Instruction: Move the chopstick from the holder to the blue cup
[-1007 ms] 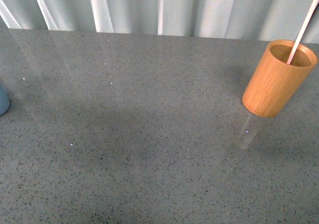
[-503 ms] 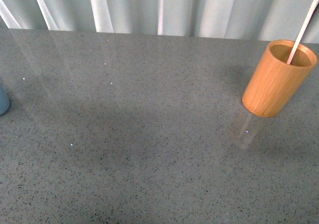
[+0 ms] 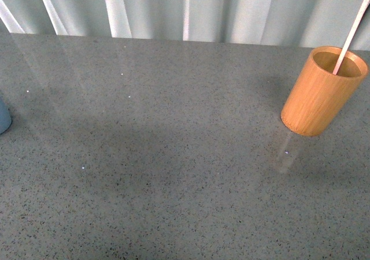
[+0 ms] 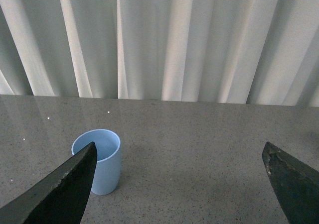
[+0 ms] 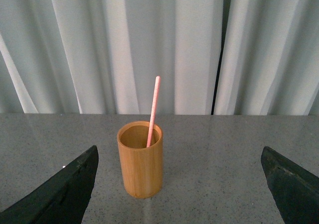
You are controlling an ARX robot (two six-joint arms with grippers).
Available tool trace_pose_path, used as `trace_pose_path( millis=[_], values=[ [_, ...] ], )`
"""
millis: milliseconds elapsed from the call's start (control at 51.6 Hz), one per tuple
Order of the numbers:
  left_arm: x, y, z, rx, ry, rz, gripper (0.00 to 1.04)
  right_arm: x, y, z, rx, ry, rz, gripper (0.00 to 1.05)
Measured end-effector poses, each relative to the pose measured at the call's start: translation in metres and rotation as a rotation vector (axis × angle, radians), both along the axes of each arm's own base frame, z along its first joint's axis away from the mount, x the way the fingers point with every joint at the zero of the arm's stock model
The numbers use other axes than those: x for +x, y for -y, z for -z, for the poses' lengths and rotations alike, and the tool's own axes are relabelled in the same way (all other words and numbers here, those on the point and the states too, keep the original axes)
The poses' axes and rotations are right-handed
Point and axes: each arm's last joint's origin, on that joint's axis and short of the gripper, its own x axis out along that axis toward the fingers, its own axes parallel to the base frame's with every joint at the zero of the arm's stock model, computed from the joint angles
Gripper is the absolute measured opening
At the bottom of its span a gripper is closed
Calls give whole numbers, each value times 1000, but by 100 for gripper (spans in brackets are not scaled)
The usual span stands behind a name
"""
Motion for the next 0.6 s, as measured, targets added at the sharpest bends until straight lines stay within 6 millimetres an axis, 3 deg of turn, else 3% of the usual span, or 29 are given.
trace_pose_path(
  millis=[136,232,348,600],
  values=[
    [0,0,0,-5,-5,-10,98,0,0,0,0,0,0,95],
    [3,-2,8,-81,-210,-244,98,0,0,0,0,0,2,95],
    [8,-8,9,-153,-253,-306,98,0,0,0,0,0,1,95],
    [49,-27,-17,-102,-277,-310,98,0,0,0,0,0,0,95]
  ],
)
